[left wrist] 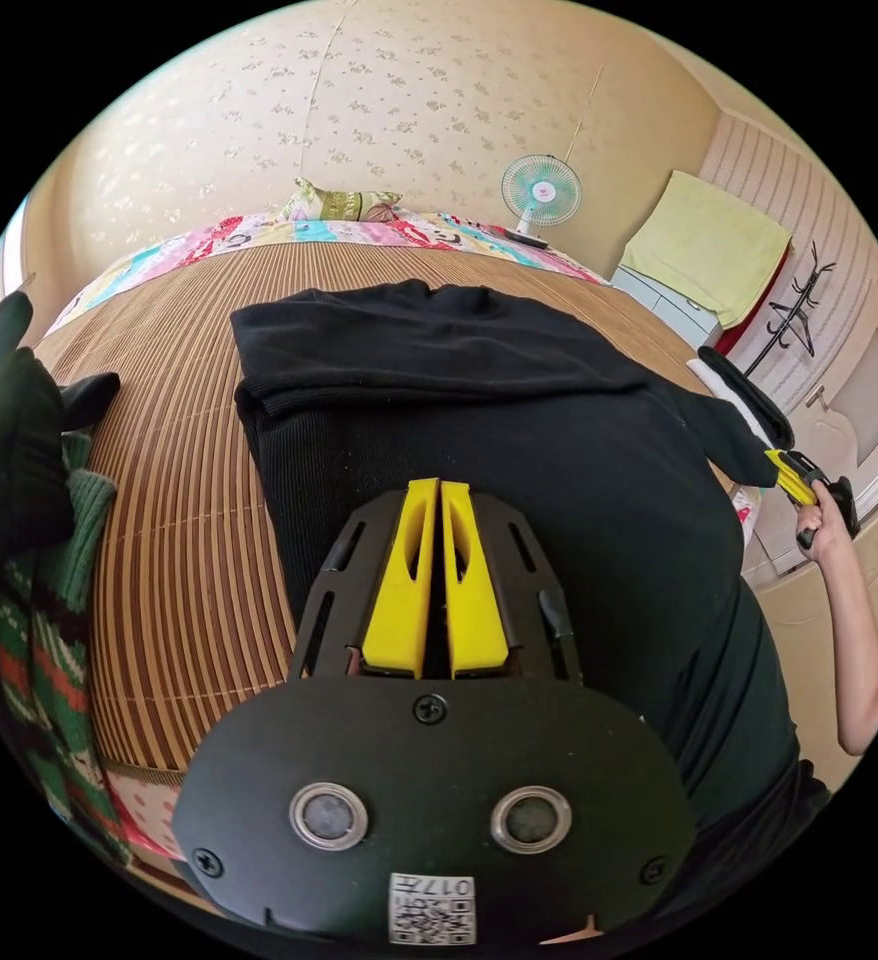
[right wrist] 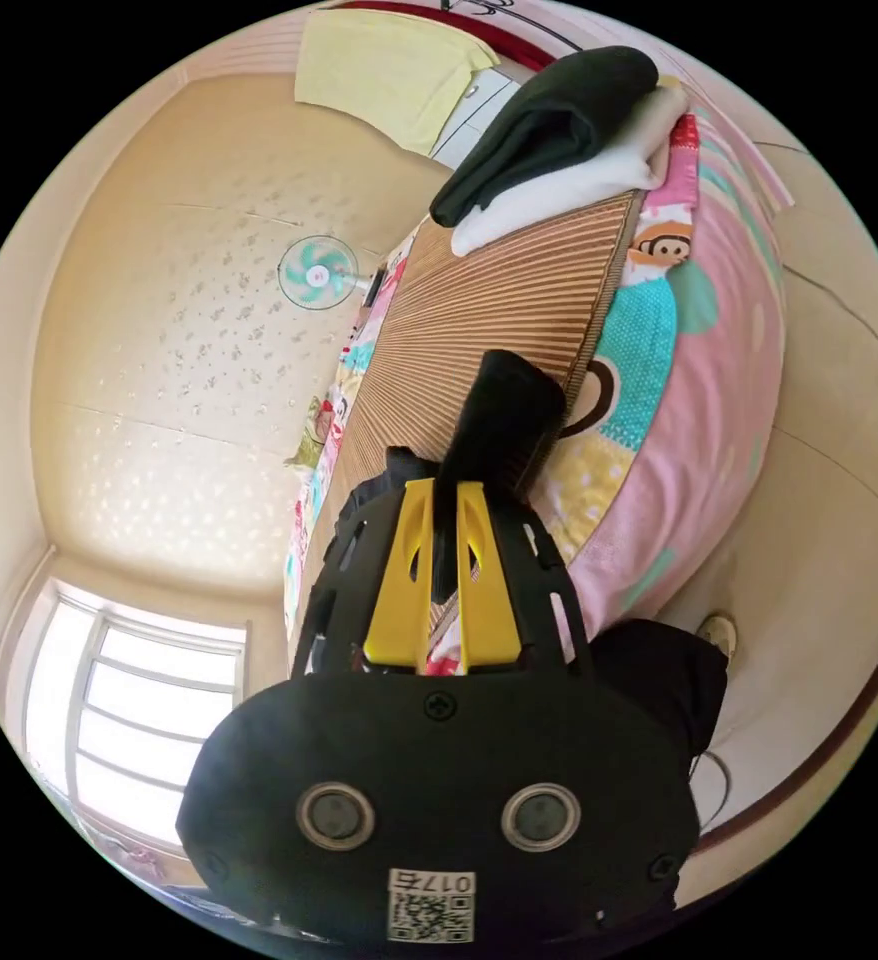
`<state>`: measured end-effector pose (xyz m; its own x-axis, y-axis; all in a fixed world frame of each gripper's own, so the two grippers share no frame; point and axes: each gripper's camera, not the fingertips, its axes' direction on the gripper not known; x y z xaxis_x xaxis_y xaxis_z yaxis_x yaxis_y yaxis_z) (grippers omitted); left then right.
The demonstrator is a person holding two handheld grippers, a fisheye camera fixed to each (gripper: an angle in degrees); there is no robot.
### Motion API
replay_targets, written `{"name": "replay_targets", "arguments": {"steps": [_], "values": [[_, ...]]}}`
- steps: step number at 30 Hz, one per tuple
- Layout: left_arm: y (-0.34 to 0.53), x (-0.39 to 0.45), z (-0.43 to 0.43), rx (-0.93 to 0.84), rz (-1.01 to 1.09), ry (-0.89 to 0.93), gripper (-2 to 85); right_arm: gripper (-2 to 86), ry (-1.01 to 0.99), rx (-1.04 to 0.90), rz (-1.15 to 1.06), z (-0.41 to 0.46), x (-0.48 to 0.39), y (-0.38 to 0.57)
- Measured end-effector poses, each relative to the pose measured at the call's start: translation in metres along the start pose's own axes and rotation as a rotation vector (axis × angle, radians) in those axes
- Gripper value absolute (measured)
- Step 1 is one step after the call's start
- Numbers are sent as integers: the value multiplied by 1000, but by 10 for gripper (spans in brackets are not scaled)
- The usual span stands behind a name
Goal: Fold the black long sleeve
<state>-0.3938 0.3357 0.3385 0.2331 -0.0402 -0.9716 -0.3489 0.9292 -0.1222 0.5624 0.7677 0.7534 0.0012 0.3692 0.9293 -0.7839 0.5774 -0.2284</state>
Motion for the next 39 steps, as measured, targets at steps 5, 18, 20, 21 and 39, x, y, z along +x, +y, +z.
{"name": "replay_targets", "arguments": {"steps": [5, 18, 20, 21, 39], "values": [[0, -3, 0, 2, 0, 0, -10, 35, 91, 13, -61, 8, -31, -9], [0, -12, -1, 4, -5, 8, -10, 158, -669, -351, -851, 156, -361, 121], [1, -13, -1, 5, -4, 7, -10, 151, -579, -371, -774, 185, -331, 135], [1, -13, -1, 7, -2, 4, -10, 149, -543, -382, -746, 192, -320, 137], [7, -23, -4, 12, -1, 11, -10, 125, -72, -752, -1140, 368, -358, 295]]}}
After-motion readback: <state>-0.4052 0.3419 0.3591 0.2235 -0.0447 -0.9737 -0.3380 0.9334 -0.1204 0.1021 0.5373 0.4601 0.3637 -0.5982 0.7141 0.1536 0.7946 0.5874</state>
